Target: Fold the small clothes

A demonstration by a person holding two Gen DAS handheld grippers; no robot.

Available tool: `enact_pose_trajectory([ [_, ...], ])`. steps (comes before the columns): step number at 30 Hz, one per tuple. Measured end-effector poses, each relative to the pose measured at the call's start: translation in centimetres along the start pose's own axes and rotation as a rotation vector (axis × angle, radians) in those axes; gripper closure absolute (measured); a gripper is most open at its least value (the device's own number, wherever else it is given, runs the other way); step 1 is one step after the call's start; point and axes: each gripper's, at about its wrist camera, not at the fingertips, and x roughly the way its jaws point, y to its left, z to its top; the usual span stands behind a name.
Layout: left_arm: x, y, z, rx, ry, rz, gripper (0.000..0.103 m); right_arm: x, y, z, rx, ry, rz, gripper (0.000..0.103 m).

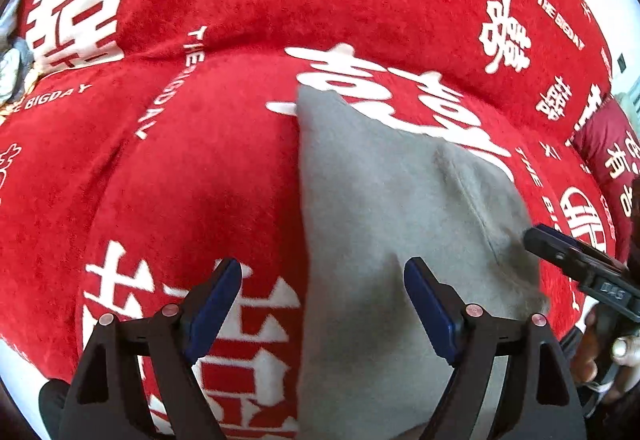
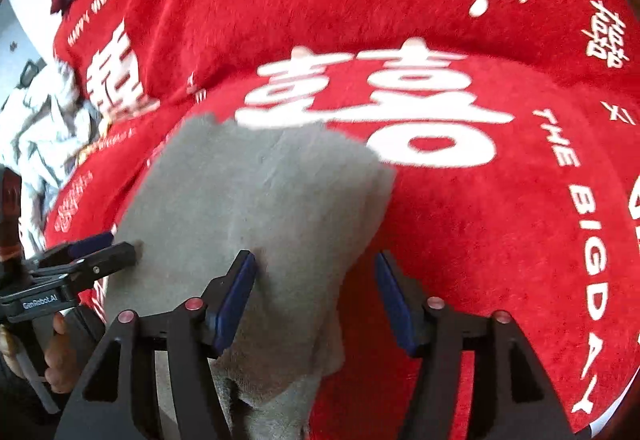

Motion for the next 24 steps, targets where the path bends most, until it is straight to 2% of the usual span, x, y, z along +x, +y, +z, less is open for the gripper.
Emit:
enact_pose_trajectory([
  [2,1.4,0.9,0.3,-0.039,0.037,-0.013,0.019,0.4,-0.2,0.3,0.025,0.021,0.018,0.032],
  [6,3.2,1.4,-0.2,-0.095,0.092,-0.086,0.018,3.1,-0.7,0.4,0.099,0.094,0.102,0.032],
  [7,3.4,1.4,-0.3,-0.098,0.095,-0.087,0.018,3.9,-0.6,0.4,0.106,0.106,0.121,0.037],
  [8,3.5,1.3,-0.4,-0.100,0.097,-0.085,0.018,4.5,-0.3,0.6,0.100,0.113,0.145,0.053],
  [10,3.4,1.1,-0.7,-0.101,0.100,-0.088,0.018,4.4,1.1,1.2,0.036,0.098,0.132,0.065],
  [11,3.4,0.9,-0.9,-0.097,0.100,-0.087,0.019,4.0,1.9,1.4,-0.010,0.078,0.122,0.069],
  [13,3.4,0.4,-1.1,-0.073,0.093,-0.071,0.019,3.1,3.1,1.8,-0.078,0.047,0.119,0.071],
  [16,3.5,0.4,-0.9,-0.076,0.105,-0.074,0.018,4.0,1.7,1.4,-0.027,0.087,0.078,0.071],
  [17,3.3,0.2,-0.8,-0.072,0.108,-0.069,0.018,4.4,0.9,1.1,0.000,0.104,0.074,0.068],
  [18,3.1,0.2,-0.8,-0.064,0.104,-0.057,0.019,4.5,-0.1,0.9,0.049,0.116,0.088,0.063],
  [19,2.5,-0.1,-0.6,-0.042,0.095,-0.034,0.019,4.4,-0.9,0.9,0.086,0.121,0.096,0.050],
  [20,1.7,-0.2,-0.5,-0.020,0.080,-0.017,0.018,4.1,-1.4,0.9,0.108,0.128,0.088,0.041],
  [24,-0.9,0.1,0.2,-0.009,0.010,-0.001,0.019,1.0,-1.0,1.2,0.048,0.063,0.010,0.041],
])
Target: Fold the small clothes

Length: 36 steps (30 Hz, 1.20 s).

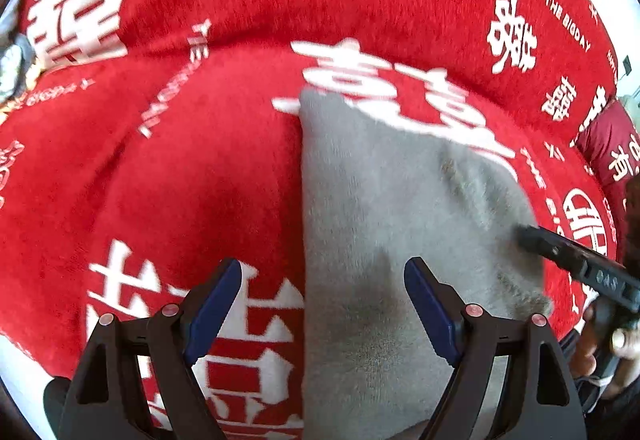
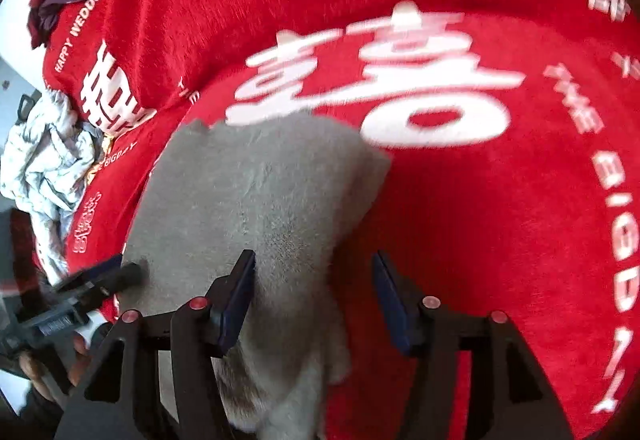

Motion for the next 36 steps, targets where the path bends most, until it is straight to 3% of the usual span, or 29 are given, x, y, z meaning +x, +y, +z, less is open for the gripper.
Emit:
enact_pose_trajectory([
  [3,-0.6,0.0,0.3,-0.010,-0.019,-0.033,0.018,-2.8,2.6,-0.5,-0.126,-0.077,-0.006,0.040],
  [5,0.1,-0.3,0.2,0.013,-0.007,0.012,0.018,-3.7,4.5,-0.9,-0.216,-0.102,0.023,0.040],
  [6,1.0,-0.5,-0.1,0.039,0.018,0.080,0.018,-3.8,5.6,-1.2,-0.257,-0.097,0.041,0.040],
  [8,2.3,-0.4,-0.9,0.065,0.047,0.140,0.017,-3.1,7.1,-2.1,-0.313,-0.058,0.086,0.040],
  [9,2.4,-0.2,-1.1,0.060,0.041,0.141,0.013,-2.6,7.4,-2.5,-0.324,-0.034,0.095,0.040],
  [10,2.3,0.2,-1.4,0.045,0.027,0.153,0.000,-1.7,7.5,-3.1,-0.330,0.004,0.091,0.039],
  [12,2.4,1.0,-1.5,0.025,0.038,0.135,0.000,0.5,7.1,-4.2,-0.343,0.088,0.025,0.038],
  [14,2.3,1.5,-1.5,0.005,0.054,0.116,0.000,0.7,7.0,-5.0,-0.380,0.066,0.014,0.038],
  [17,1.1,1.5,-0.2,0.005,0.024,0.128,0.000,-0.3,7.2,-4.3,-0.388,0.078,0.030,0.037],
  [19,0.8,1.0,0.8,0.015,0.005,0.135,0.000,-1.3,7.2,-3.1,-0.375,0.040,0.057,0.037],
  [22,1.9,0.2,3.4,0.027,0.000,0.185,0.000,-1.2,7.2,-0.9,-0.378,-0.002,0.030,0.037],
  [25,5.0,-0.3,5.2,0.060,0.059,0.305,0.000,0.4,7.2,1.7,-0.349,-0.018,0.029,0.037],
  [27,7.1,0.1,5.4,0.067,0.108,0.341,0.000,2.5,6.8,3.1,-0.315,0.022,0.023,0.037],
  [29,8.1,0.6,5.2,0.056,0.132,0.334,0.000,5.1,5.8,3.7,-0.275,0.086,0.000,0.038],
  [36,8.4,1.0,5.4,0.049,0.133,0.302,0.000,6.1,5.6,4.0,-0.294,0.062,-0.016,0.038],
])
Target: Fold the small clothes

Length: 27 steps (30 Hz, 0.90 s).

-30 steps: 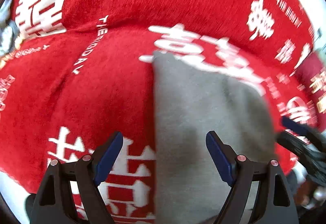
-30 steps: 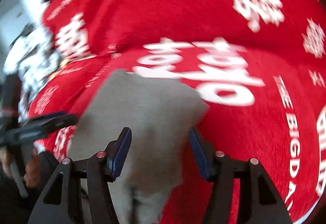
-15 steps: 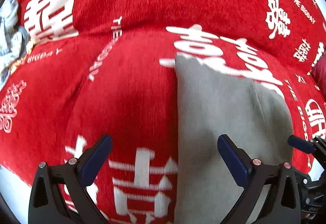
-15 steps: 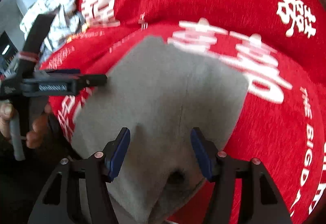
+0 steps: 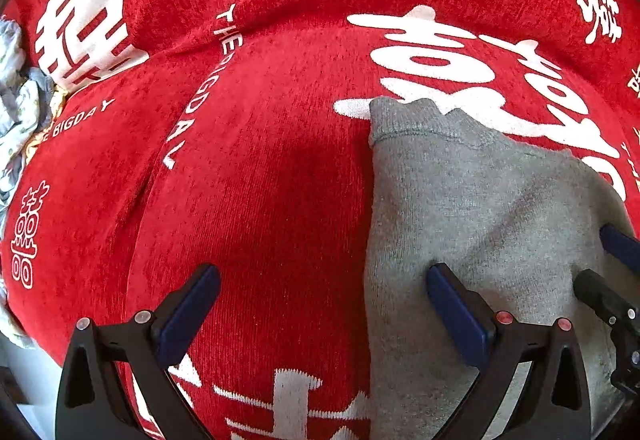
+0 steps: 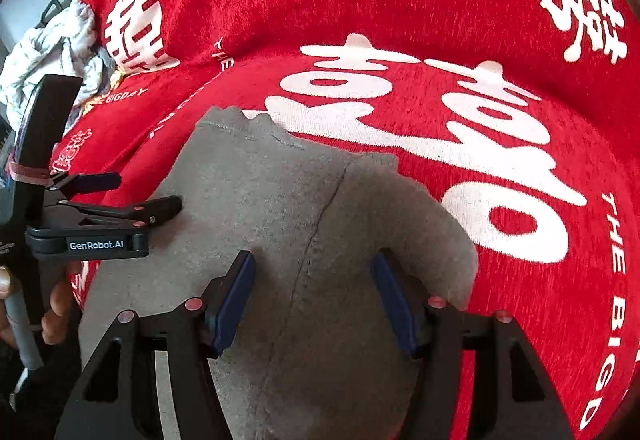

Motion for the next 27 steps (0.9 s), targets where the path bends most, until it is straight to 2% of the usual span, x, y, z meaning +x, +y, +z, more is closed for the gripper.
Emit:
enact_pose_trajectory([
  [3,-1.3,0.1,-0.2,0.000,-0.012,0.011,0.000,-1.6,1.2,-0.2,-0.032,0.004,-0.051,0.037],
  [7,-3.2,0.1,-0.8,0.014,-0.045,-0.007,0.000,-5.0,4.1,-2.2,-0.167,-0.062,-0.070,0.037],
  [10,-3.9,0.1,-1.3,0.014,-0.053,-0.014,0.000,-6.6,6.1,-3.7,-0.245,-0.088,-0.048,0.037],
  [13,-4.0,0.3,-1.6,0.005,-0.051,-0.018,0.000,-7.5,7.8,-5.2,-0.296,-0.101,0.014,0.037],
  [15,-4.1,0.4,-1.9,-0.003,-0.047,-0.022,0.000,-7.4,8.8,-6.1,-0.331,-0.090,0.048,0.037],
  [17,-4.3,0.6,-2.2,-0.004,-0.046,-0.021,0.000,-6.6,9.5,-7.1,-0.371,-0.058,0.046,0.037],
  [20,-5.2,1.0,-3.4,0.010,-0.051,-0.034,0.000,-4.7,8.4,-8.6,-0.393,0.011,-0.045,0.038],
  [21,-5.4,1.2,-3.8,0.014,-0.052,-0.038,0.000,-4.3,7.4,-9.0,-0.373,0.024,-0.033,0.037],
  [23,-6.0,1.5,-5.0,0.032,-0.050,-0.056,0.000,-5.3,5.8,-9.4,-0.304,-0.009,0.030,0.037],
  [27,-7.2,1.1,-7.4,0.087,-0.048,-0.109,0.000,-6.5,6.0,-9.8,-0.332,-0.008,0.000,0.037],
])
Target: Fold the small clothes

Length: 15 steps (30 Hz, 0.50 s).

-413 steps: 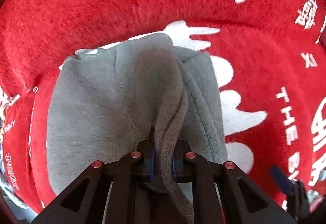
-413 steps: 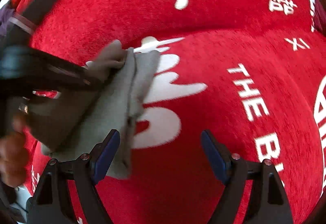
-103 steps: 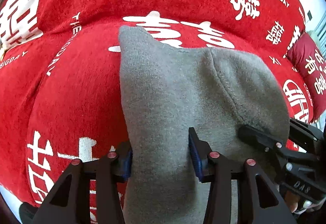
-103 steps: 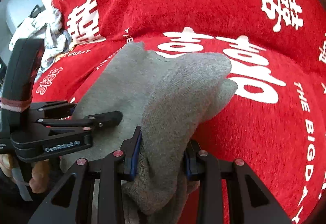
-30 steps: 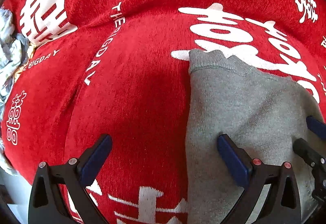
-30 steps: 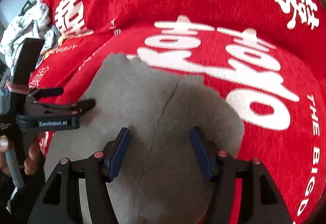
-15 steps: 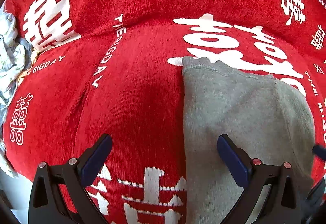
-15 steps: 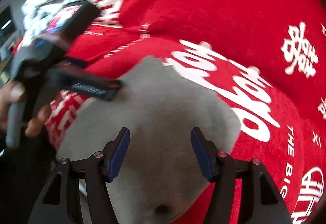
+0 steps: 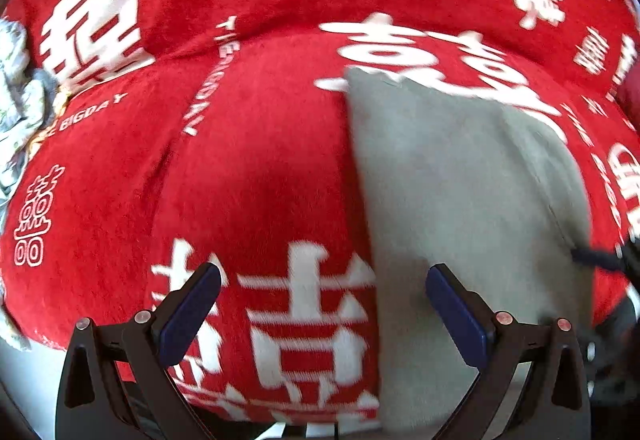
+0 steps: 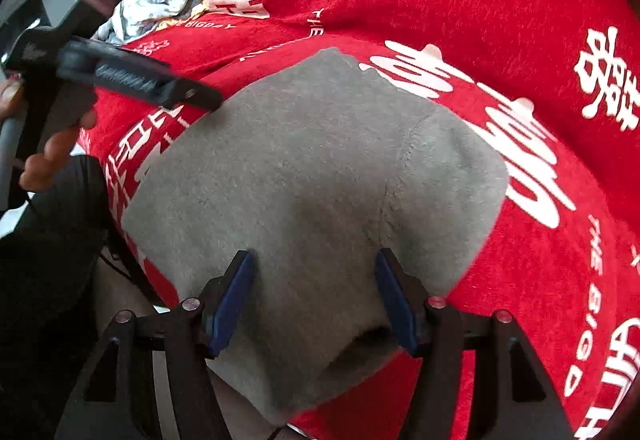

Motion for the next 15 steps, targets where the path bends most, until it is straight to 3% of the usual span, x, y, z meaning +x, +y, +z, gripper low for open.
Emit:
enact_pose_trajectory([
  [3,-1.2,-1.6,-2.1,0.081,-0.014,-0.017,0.000,-1.1,0.3,0.0,-0.009,-0.020,-0.003,0.036],
  [6,-1.4,-3.1,-3.9,0.150,-0.007,-0.048,0.000,-2.7,1.3,0.0,-0.015,-0.078,0.059,0.035],
  [8,-0.3,-3.8,-4.9,0.187,0.022,-0.024,0.000,-2.6,1.9,-0.2,-0.025,-0.078,0.095,0.035],
  [10,1.3,-3.7,-5.4,0.186,0.079,0.029,0.000,-1.4,2.2,-0.7,-0.031,-0.040,0.074,0.035],
  [11,2.1,-3.5,-5.5,0.176,0.110,0.034,0.000,-0.5,1.9,-1.0,-0.024,-0.009,0.023,0.036],
  [13,2.8,-2.4,-5.7,0.109,0.146,-0.022,0.000,0.5,0.8,-1.7,0.023,0.020,0.010,0.037],
  [15,2.4,-1.9,-5.9,0.089,0.149,-0.037,0.000,0.0,-0.1,-2.0,0.074,-0.009,0.047,0.037],
])
